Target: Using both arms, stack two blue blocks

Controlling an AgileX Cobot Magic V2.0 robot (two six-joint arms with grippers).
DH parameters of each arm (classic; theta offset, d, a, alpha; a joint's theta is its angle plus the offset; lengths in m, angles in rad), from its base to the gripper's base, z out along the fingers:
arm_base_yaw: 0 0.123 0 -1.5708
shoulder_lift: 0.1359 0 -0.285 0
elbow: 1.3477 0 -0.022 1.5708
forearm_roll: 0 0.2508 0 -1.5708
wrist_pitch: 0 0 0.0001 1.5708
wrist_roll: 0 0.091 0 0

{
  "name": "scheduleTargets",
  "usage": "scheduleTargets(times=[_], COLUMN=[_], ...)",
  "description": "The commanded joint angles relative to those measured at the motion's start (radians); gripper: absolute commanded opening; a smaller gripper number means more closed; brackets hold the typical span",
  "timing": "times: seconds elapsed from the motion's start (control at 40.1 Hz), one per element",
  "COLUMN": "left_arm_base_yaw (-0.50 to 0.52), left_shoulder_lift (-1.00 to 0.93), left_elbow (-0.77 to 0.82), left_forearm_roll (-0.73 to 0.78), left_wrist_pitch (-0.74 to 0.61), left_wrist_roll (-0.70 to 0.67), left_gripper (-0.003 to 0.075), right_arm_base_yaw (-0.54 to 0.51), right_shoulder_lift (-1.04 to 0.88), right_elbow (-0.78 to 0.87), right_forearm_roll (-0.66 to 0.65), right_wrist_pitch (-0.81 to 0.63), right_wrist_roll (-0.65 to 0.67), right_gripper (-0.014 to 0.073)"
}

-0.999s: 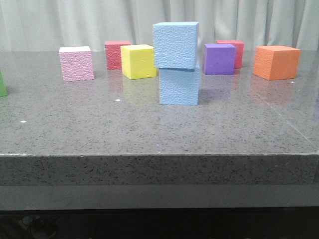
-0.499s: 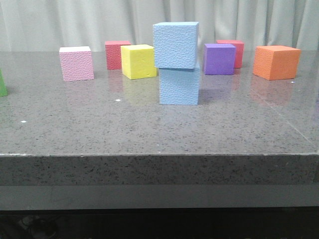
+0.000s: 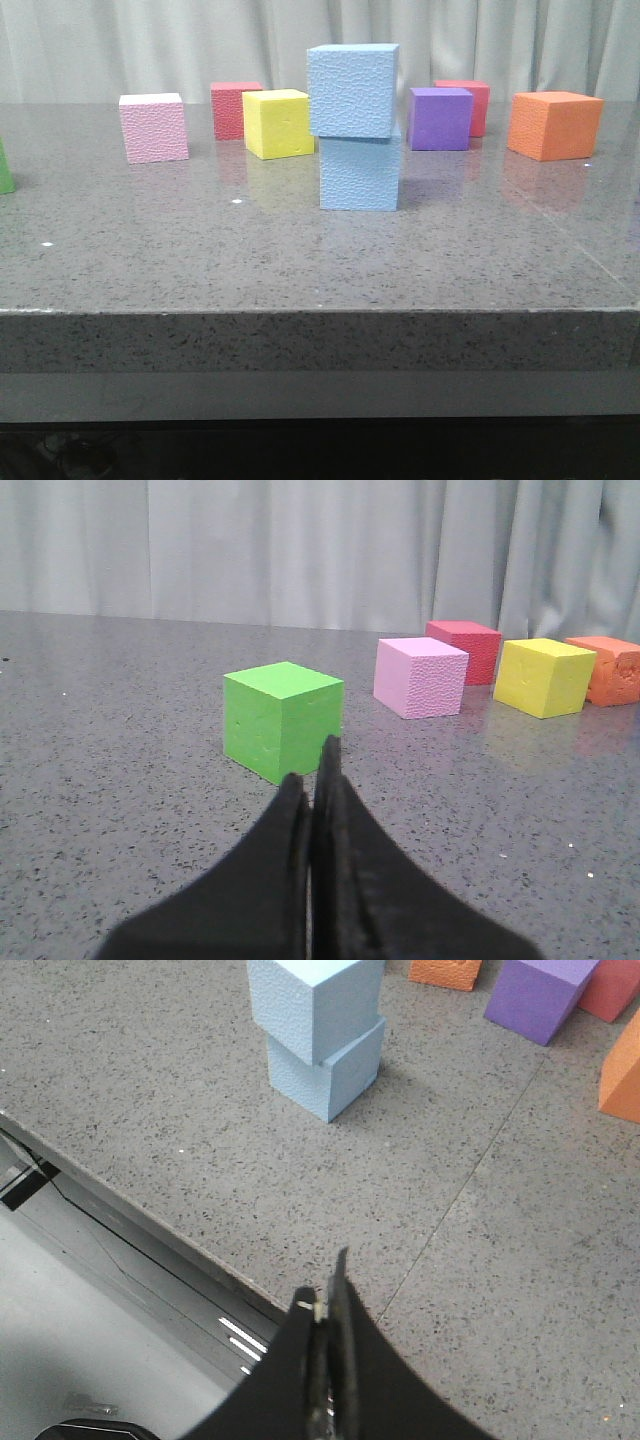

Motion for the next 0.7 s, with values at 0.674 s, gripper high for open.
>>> scheduleTargets(times=[0.674], left_arm_base_yaw=[0.003], left_shoulder_lift=[-0.025], left_elbow=[0.038], left_forearm_roll=[0.0], left_wrist_pitch=[-0.087], left_wrist_roll=[-0.009], left_gripper=[-0.0018], right_arm_base_yaw=[-0.378], right_shoulder_lift=[-0.568], right_elbow=[0.615], right_forearm_roll=[0.012], right_wrist_pitch=[-0.685], right_wrist_roll=[-0.004], right_gripper=[-0.0069])
